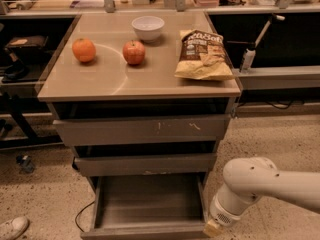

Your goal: Close bottom drawer

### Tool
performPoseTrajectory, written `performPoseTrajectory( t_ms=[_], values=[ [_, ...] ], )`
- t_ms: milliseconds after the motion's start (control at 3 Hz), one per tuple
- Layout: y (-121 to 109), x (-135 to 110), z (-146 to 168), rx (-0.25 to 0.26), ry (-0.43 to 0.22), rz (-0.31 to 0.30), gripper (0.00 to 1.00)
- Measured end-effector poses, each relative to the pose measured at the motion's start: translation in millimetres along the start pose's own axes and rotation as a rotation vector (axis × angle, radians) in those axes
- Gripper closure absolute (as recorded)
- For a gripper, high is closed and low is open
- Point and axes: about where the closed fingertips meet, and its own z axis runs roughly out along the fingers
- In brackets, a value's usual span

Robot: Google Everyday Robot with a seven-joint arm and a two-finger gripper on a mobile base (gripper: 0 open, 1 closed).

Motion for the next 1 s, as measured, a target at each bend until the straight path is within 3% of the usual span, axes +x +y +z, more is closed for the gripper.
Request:
performPoseTrajectory(
  t_ms=[667, 1000],
  values=[
    [-20, -5, 93, -0.085, -0.046, 0.088, 1.00],
    [-17, -4, 101, -0.101, -0.043, 0.091, 1.00]
  ],
)
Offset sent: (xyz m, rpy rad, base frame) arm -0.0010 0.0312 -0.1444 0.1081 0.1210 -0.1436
